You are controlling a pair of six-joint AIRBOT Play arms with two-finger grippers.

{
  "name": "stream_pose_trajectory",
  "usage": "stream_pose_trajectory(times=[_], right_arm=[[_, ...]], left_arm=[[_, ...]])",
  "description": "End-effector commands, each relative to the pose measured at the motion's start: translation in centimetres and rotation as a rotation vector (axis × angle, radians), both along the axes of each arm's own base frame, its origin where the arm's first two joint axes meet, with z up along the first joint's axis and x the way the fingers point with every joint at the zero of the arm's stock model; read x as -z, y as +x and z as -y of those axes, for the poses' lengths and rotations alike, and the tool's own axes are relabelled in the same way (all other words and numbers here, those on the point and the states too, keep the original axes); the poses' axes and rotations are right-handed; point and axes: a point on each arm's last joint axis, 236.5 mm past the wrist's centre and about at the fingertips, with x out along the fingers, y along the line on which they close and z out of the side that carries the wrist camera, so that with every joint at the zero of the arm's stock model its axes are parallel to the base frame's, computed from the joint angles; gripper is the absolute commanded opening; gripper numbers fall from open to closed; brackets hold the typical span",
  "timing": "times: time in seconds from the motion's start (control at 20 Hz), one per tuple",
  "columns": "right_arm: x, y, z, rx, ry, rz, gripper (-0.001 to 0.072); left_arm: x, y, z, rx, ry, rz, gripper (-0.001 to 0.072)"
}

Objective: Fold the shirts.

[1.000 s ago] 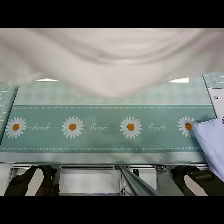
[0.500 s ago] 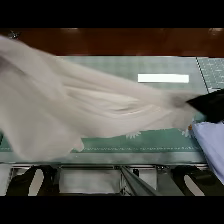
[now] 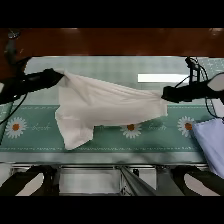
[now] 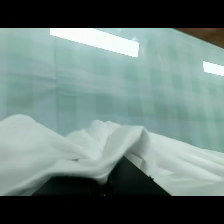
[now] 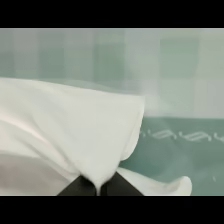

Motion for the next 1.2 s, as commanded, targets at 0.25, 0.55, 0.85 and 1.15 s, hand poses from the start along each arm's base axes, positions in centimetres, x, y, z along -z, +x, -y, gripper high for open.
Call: stream_pose_trajectory(times=[0.25, 0.55, 0.85, 1.15], right_arm=[[2.7, 7.4, 2.4, 0.065, 0.179, -0.106, 0.0632], [5.3, -3.3, 14.9, 0.121, -0.006, -0.417, 0.0632], [8.6, -6.0, 8.6, 0.185, 0.273, -0.297, 0.0636], [10.0, -6.8, 4.2, 0.118, 0.285, -0.296, 0.0636]], left_arm=[[3.0, 5.5, 2.2, 0.028, -0.074, -0.095, 0.0703], [9.1, -4.5, -11.4, 0.056, 0.195, -0.577, 0.0702], [16.3, -13.2, -10.7, -0.016, -0.058, -0.763, 0.0702], [18.2, -10.8, -7.4, -0.113, -0.255, -0.631, 0.0702]])
